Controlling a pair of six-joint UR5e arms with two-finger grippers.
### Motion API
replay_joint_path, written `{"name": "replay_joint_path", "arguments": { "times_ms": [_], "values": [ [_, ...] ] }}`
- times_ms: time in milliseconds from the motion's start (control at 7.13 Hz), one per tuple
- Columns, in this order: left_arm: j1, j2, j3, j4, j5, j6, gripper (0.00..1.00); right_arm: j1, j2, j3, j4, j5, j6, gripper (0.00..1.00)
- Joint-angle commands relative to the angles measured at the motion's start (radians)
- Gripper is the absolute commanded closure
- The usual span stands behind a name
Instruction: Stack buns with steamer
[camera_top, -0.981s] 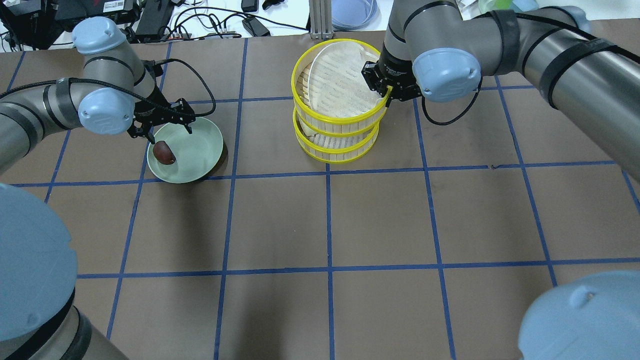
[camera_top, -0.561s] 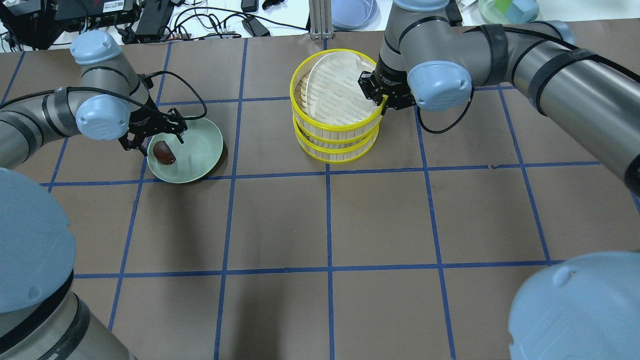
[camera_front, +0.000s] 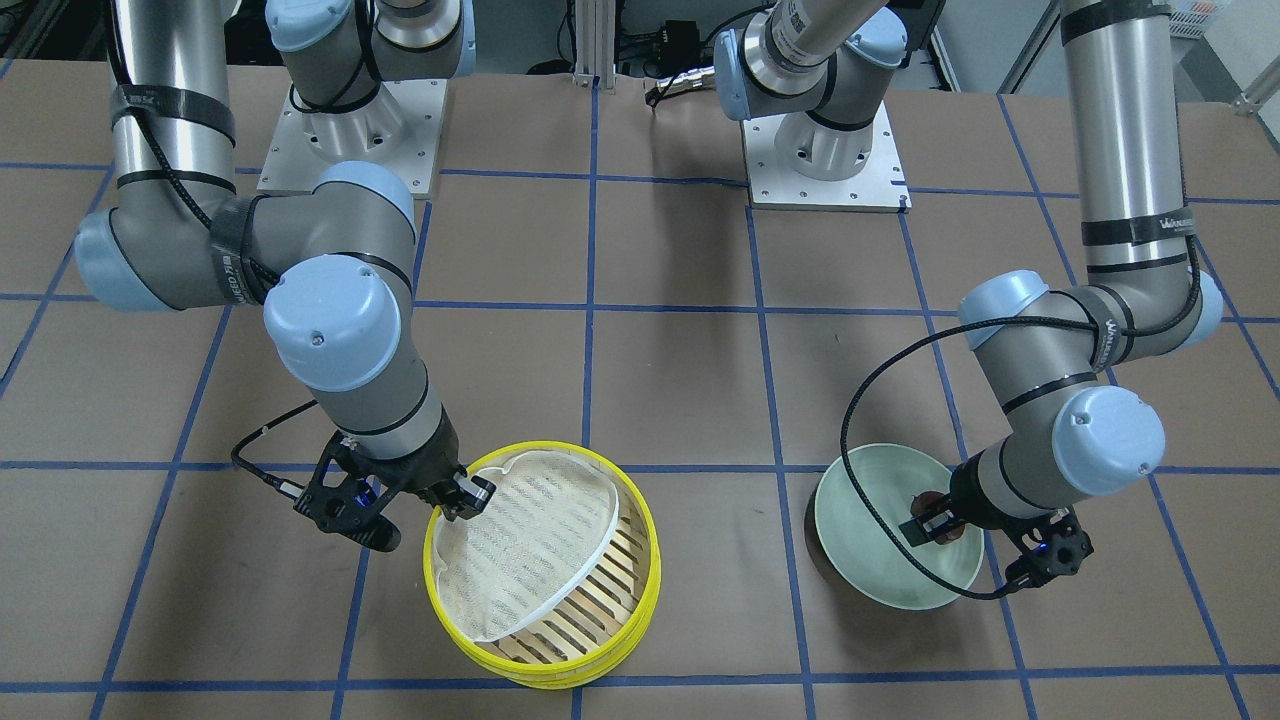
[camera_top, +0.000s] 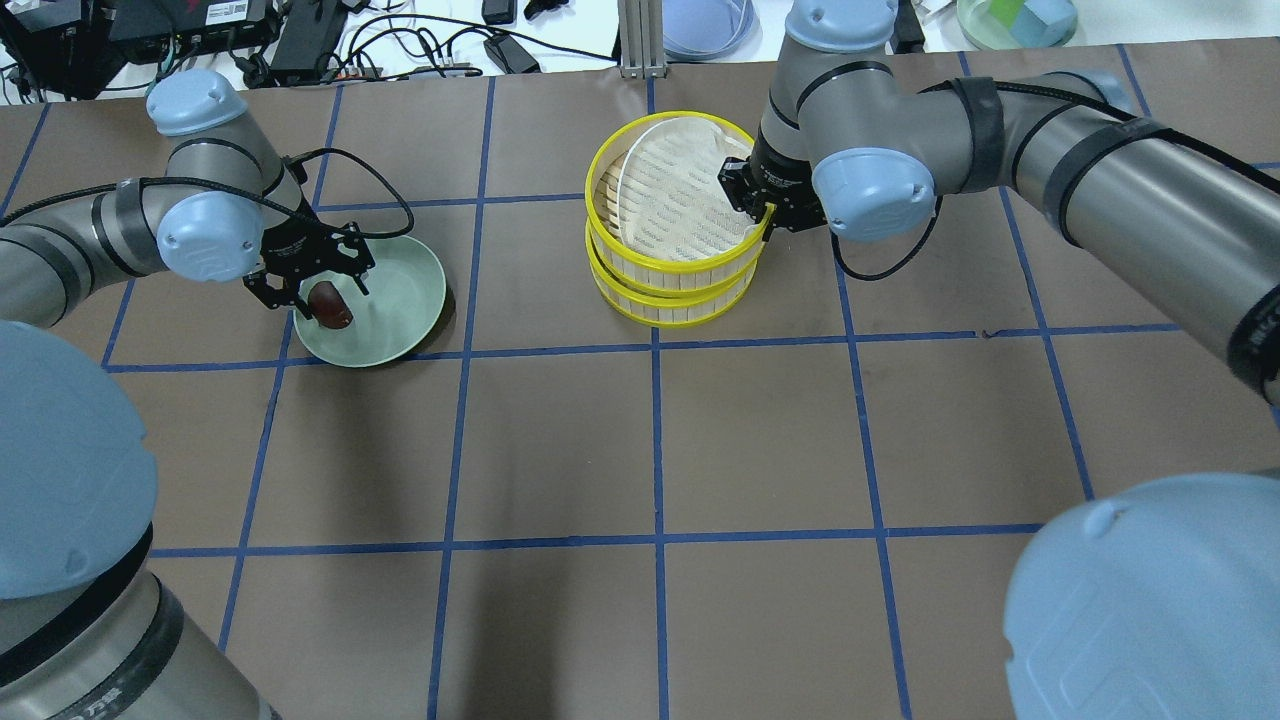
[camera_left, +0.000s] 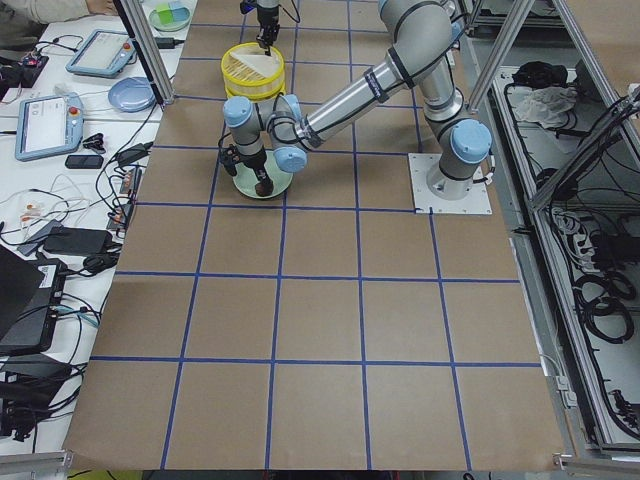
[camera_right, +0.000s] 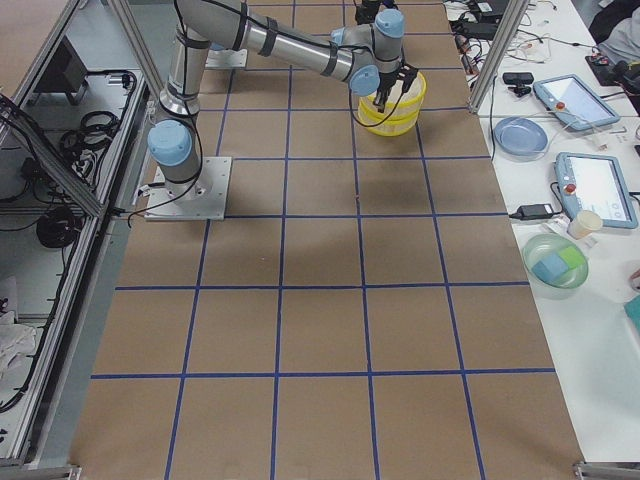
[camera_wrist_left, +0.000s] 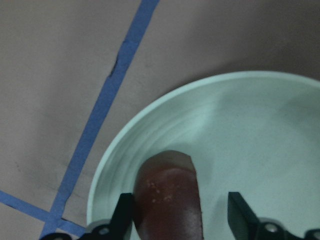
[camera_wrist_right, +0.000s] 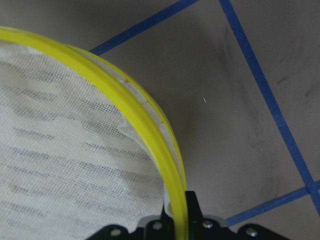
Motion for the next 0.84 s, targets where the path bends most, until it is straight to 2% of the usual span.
{"name": "replay_joint_path", "arguments": {
  "times_ms": [0,421,701],
  "values": [
    [0.0,-0.012,0.002,0.004,-0.005,0.002,1.0,-0.001,0.01,0.0,-0.004,0.002,0.007,1.0],
    [0.0,-0.009,0.026,0.009,-0.02,0.002,1.0,-0.001,0.01,0.0,-0.003,0.035,0.012,1.0],
    [-0.011,0.018,0.065,0.009,-0.129,-0.037,1.0,-0.001,0.012,0.0,-0.006,0.034,0.01,1.0]
  ]
}}
